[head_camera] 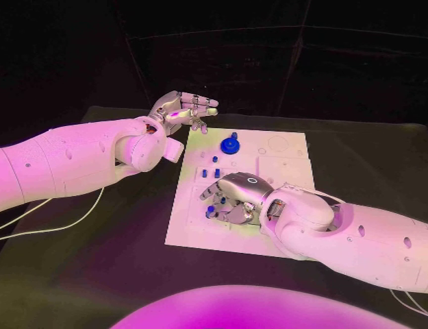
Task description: Assemble the parts on the task board
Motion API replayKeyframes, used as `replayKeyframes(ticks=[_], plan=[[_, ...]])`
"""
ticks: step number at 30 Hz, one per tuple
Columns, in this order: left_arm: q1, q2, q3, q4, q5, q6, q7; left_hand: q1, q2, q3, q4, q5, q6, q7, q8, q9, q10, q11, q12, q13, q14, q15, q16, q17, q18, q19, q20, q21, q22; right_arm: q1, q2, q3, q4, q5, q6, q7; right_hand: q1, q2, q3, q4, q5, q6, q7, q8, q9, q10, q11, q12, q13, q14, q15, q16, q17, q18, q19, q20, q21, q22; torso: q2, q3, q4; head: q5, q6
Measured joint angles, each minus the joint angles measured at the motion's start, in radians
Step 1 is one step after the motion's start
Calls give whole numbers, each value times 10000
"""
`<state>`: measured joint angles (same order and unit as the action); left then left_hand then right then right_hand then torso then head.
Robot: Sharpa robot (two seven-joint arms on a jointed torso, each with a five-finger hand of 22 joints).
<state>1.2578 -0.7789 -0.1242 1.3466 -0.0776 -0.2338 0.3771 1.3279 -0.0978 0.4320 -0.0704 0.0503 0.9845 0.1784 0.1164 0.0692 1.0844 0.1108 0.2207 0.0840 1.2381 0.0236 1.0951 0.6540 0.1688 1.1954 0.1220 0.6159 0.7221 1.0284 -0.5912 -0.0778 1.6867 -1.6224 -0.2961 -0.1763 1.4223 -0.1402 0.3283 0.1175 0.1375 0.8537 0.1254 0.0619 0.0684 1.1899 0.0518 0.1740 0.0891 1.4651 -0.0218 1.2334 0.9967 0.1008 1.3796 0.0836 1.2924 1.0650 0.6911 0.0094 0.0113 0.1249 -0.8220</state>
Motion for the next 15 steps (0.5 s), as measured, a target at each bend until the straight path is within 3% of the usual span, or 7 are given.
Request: replayKeyframes(ticks=[15], plan=[[0, -5, 0, -11, 0, 6, -13, 0, 0, 0, 0, 0, 0, 0, 0, 0, 0, 0, 0, -1, 0, 0, 0, 1, 0, 0, 0, 0, 1, 0, -22, 0, 16, 56, 1, 11, 0, -1, -28, -28, 0, 0, 0, 0, -1, -1, 0, 0, -1, 0, 1, 0, -16, -1, 0, 1, 0, 11, 0, 2, 3, 16, -12]])
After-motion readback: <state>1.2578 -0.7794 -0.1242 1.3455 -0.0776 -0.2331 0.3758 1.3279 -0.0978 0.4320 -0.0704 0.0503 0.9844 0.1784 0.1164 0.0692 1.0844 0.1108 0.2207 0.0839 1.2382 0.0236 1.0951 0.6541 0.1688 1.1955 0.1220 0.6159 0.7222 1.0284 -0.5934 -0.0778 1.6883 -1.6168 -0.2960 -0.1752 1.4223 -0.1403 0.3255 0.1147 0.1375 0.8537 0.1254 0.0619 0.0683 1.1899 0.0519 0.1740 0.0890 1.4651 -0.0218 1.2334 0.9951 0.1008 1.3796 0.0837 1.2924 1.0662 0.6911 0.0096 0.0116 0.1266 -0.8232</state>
